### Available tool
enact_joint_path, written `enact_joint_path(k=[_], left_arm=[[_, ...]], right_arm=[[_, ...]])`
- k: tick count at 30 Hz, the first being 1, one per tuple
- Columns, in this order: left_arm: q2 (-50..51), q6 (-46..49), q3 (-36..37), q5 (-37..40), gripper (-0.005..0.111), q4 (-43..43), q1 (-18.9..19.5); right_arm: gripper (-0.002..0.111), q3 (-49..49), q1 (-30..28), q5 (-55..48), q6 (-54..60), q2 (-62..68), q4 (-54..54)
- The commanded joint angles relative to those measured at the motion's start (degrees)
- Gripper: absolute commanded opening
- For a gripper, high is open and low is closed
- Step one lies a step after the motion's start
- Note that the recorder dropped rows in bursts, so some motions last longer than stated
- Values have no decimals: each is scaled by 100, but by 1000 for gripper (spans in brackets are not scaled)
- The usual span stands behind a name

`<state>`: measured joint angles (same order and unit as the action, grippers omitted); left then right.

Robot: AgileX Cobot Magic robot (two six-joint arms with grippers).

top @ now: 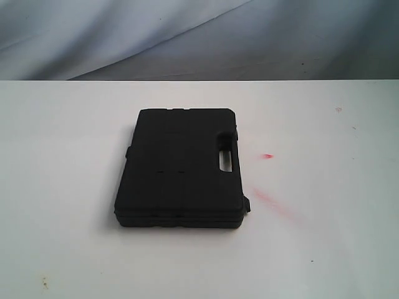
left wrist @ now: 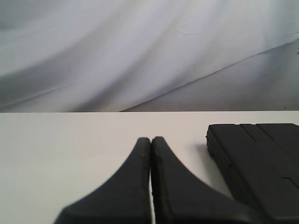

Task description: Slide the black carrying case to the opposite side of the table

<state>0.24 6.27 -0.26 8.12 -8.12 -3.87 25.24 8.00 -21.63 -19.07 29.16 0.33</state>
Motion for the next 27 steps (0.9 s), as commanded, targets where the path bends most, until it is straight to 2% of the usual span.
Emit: enact_joint_path(k=[1,10,16,27], left_arm=[[-24,-3,26,-53,0,-1,-14],[-24,-3,26,-53,0,-1,-14],[-24,-3,26,-53,0,-1,-14],[-24,-3,26,-53,0,-1,-14]], right_arm=[[0,-451,-17,434,81,-486,-330],[0,-976,-17,302,761,-1847,-1064],[0,-1318,-17,379,1030,-2834,-1031],[0,-1773,-4,972,1323,-2916,-813]])
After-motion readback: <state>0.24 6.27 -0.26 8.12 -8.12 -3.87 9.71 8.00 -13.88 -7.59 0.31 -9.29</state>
